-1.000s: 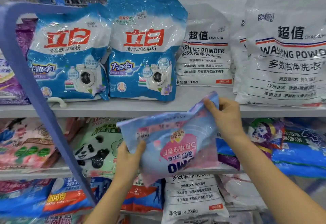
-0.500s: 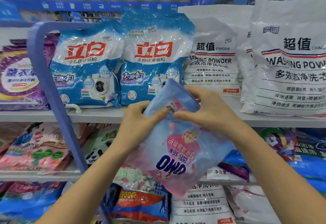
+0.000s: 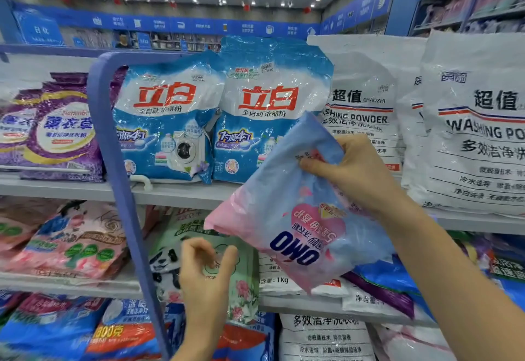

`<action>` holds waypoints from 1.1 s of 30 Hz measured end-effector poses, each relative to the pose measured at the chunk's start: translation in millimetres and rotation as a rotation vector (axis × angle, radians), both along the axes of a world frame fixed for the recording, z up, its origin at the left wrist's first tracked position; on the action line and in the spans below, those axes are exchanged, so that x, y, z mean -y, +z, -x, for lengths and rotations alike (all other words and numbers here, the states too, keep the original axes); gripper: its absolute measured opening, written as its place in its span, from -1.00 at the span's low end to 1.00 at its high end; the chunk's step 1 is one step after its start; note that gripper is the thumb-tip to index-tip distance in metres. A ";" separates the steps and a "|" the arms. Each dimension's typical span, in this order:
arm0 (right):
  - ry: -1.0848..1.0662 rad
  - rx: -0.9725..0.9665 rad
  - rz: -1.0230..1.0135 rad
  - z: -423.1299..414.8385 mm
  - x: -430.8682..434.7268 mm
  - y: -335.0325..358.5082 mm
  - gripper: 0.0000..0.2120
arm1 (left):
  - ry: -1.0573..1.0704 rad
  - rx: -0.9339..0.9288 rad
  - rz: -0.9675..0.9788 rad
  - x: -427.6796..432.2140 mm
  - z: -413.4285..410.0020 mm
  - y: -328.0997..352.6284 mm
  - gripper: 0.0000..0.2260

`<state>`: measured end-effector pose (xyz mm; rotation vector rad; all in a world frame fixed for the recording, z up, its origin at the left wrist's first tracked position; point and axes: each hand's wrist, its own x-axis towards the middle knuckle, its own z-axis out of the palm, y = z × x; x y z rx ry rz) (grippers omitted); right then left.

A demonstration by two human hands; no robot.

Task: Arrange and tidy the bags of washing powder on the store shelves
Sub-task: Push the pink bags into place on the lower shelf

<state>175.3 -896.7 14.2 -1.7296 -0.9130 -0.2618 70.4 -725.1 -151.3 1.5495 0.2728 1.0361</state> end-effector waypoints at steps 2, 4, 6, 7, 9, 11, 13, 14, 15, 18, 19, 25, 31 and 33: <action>-0.010 -0.028 -0.082 0.3 -0.9 2.0 -0.71 | -0.245 -0.214 0.138 6.8 -8.8 -11.8 -0.34; -0.044 -0.066 -0.143 -0.9 -1.5 0.8 -0.76 | -0.465 -0.307 0.167 9.6 -22.3 -9.3 -0.06; -0.050 -0.141 -0.224 -2.3 -0.3 -3.3 -0.79 | -0.574 -0.290 0.186 14.6 -33.5 1.9 -0.01; -0.040 -0.199 -0.275 -2.2 2.3 -5.7 -0.81 | -0.582 -0.254 0.221 17.2 -38.9 7.8 -0.01; -0.051 -0.296 -0.355 -3.9 11.7 -10.9 -0.87 | -0.527 -0.159 0.224 20.0 -47.0 20.1 -0.11; -0.134 -0.288 -0.299 -6.9 28.7 -14.2 -0.96 | -0.492 -0.099 0.142 17.2 -49.9 37.3 -0.34; -0.276 -0.182 -0.174 -12.2 50.4 -14.4 -0.75 | -0.476 -0.145 0.019 6.8 -54.1 56.7 -0.54; -0.341 -0.102 -0.130 -12.1 59.3 -11.7 -0.60 | -0.467 -0.182 -0.064 0.8 -55.6 67.6 -0.60; -0.384 -0.017 -0.099 -10.3 64.8 -8.1 -0.47 | -0.447 -0.216 -0.178 -5.0 -57.7 79.1 -0.64; -0.349 0.121 0.052 -1.9 58.5 -3.0 -0.20 | -0.344 -0.299 -0.666 -6.6 -61.5 112.7 -0.67; -0.298 0.094 0.115 0.6 51.5 -2.9 -0.15 | -0.327 -0.318 -0.801 -1.5 -62.0 121.2 -0.62; -0.084 -0.059 -0.010 -6.7 34.6 -19.5 -0.95 | -0.315 -0.381 -1.129 18.4 -63.3 138.7 -0.59; -0.115 0.031 -0.127 -12.6 25.2 -13.7 -0.70 | -0.381 -0.421 -1.167 10.4 -62.1 151.7 -0.61; -0.100 0.020 -0.112 -16.0 22.0 -6.6 -0.62 | -0.407 -0.453 -1.180 4.9 -63.0 159.6 -0.62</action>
